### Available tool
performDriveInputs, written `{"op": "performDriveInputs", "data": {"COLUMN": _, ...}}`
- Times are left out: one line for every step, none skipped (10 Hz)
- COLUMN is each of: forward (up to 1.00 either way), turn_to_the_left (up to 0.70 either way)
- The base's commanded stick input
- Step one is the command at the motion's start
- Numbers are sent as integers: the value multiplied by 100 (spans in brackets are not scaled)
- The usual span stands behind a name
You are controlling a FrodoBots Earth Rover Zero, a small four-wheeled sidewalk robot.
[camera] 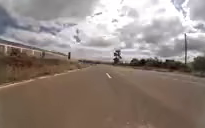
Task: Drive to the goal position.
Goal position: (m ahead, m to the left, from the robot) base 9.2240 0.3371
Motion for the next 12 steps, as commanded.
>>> {"op": "performDriveInputs", "data": {"forward": 85, "turn_to_the_left": 0}}
{"op": "performDriveInputs", "data": {"forward": 85, "turn_to_the_left": 0}}
{"op": "performDriveInputs", "data": {"forward": 85, "turn_to_the_left": 0}}
{"op": "performDriveInputs", "data": {"forward": 85, "turn_to_the_left": 0}}
{"op": "performDriveInputs", "data": {"forward": 85, "turn_to_the_left": 0}}
{"op": "performDriveInputs", "data": {"forward": 85, "turn_to_the_left": 0}}
{"op": "performDriveInputs", "data": {"forward": 85, "turn_to_the_left": 0}}
{"op": "performDriveInputs", "data": {"forward": 85, "turn_to_the_left": -31}}
{"op": "performDriveInputs", "data": {"forward": 85, "turn_to_the_left": -34}}
{"op": "performDriveInputs", "data": {"forward": 85, "turn_to_the_left": -33}}
{"op": "performDriveInputs", "data": {"forward": 85, "turn_to_the_left": -22}}
{"op": "performDriveInputs", "data": {"forward": 85, "turn_to_the_left": -11}}
